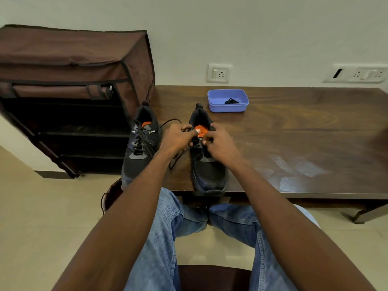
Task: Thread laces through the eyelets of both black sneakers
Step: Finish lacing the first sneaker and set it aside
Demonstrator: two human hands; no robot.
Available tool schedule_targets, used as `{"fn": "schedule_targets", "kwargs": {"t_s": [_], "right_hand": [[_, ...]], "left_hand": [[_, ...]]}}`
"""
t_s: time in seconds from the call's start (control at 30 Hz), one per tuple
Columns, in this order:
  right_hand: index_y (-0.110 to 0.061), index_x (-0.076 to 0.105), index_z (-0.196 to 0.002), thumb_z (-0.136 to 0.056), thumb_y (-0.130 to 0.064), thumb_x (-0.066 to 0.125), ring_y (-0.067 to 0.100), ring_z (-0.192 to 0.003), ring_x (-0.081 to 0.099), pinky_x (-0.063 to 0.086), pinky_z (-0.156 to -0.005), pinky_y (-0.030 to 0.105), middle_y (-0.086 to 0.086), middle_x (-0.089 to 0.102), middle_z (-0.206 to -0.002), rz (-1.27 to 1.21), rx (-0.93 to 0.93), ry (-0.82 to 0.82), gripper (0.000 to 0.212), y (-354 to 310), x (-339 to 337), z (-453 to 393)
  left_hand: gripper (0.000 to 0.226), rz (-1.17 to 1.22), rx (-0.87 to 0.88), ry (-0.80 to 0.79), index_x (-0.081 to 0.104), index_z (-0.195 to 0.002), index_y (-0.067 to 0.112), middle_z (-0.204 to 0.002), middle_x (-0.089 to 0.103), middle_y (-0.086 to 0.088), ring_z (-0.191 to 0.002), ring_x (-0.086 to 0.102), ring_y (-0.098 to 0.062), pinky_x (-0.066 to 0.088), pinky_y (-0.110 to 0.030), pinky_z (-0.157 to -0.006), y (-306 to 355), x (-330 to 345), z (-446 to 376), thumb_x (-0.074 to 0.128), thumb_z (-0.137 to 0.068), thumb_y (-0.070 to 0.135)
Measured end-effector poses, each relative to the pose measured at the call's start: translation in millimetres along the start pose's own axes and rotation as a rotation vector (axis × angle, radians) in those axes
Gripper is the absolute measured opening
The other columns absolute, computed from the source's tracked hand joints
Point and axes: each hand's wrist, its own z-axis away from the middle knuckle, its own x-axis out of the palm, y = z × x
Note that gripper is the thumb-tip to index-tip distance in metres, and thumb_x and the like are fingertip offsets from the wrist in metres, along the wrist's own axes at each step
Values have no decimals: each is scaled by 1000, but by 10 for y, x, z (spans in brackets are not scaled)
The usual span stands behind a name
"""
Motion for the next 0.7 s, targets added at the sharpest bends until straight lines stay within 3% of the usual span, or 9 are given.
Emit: {"fn": "schedule_targets", "kwargs": {"t_s": [0.07, 0.17, 0.3, 0.37, 0.43, 0.47, 0.53, 0.6, 0.7], "right_hand": [[-12, 70, -98, -95, -6, 56, 24, -127, 53, 46, -95, 34, 9, 54, -141, -131, 75, 44, 15, -34, -66, 5], [-19, 58, -88, -96, -4, 48, 22, -92, 64, 51, -73, 35, 1, 64, -96, -335, 245, 152, 19, -5, -189, -4], [-24, 51, -82, -93, -6, 46, 25, -89, 69, 57, -78, 45, 2, 65, -94, -640, 494, 468, 22, 222, -372, -70], [-16, 56, -89, -94, -6, 45, 23, -85, 67, 52, -64, 37, 3, 66, -92, -671, 622, 565, 15, 339, -446, -86], [-13, 56, -92, -92, -3, 45, 22, -80, 59, 43, -54, 32, 0, 59, -83, -640, 684, 540, 15, 410, -423, -91], [-14, 57, -92, -91, -3, 48, 23, -82, 58, 45, -57, 33, 0, 57, -84, -595, 659, 519, 15, 409, -401, -89], [-17, 65, -103, -89, -6, 59, 22, -103, 59, 53, -84, 36, 2, 61, -106, -437, 505, 499, 18, 354, -345, -71], [-18, 72, -112, -86, -10, 69, 19, -122, 52, 43, -102, 31, 4, 60, -126, -286, 231, 432, 27, 259, -306, -67], [-24, 71, -121, -87, -19, 71, 27, -141, 34, 29, -116, 43, 7, 49, -146, -56, -17, 146, 34, 153, -176, -77]], "left_hand": [[39, 6, -1, 11, 66, -125, 18, -85, 74, -1, -65, 69, -8, 62, -37, -71, 7, 3, 12, 72, -90, 35], [39, 31, -6, 13, 68, -124, 15, -87, 74, -2, -68, 70, -9, 63, -40, -70, 4, -8, 19, 72, -90, 34], [42, -22, -4, 6, 63, -130, 16, -85, 71, 2, -58, 64, -3, 49, -22, -46, 11, -13, 8, 69, -92, 33], [44, -12, -5, 2, 62, -132, 15, -85, 72, 0, -60, 65, -5, 48, -21, -44, 13, -15, 2, 69, -92, 32], [45, -8, -11, 5, 62, -133, 14, -85, 72, -1, -61, 65, -6, 48, -22, -43, 6, -16, -3, 70, -92, 32], [45, -8, -14, 7, 62, -132, 14, -85, 72, -1, -62, 66, -6, 48, -22, -43, 8, -14, -7, 70, -92, 32], [45, -5, -17, 7, 61, -133, 14, -87, 72, -1, -64, 66, -7, 48, -22, -44, 9, -15, -8, 69, -92, 31], [46, -2, -18, 6, 61, -134, 14, -88, 72, 0, -64, 66, -8, 48, -22, -44, 9, -7, -4, 69, -92, 32], [46, -11, -17, 6, 61, -134, 15, -87, 72, -1, -63, 65, -6, 46, -20, -43, 15, -1, 2, 69, -93, 32]]}}
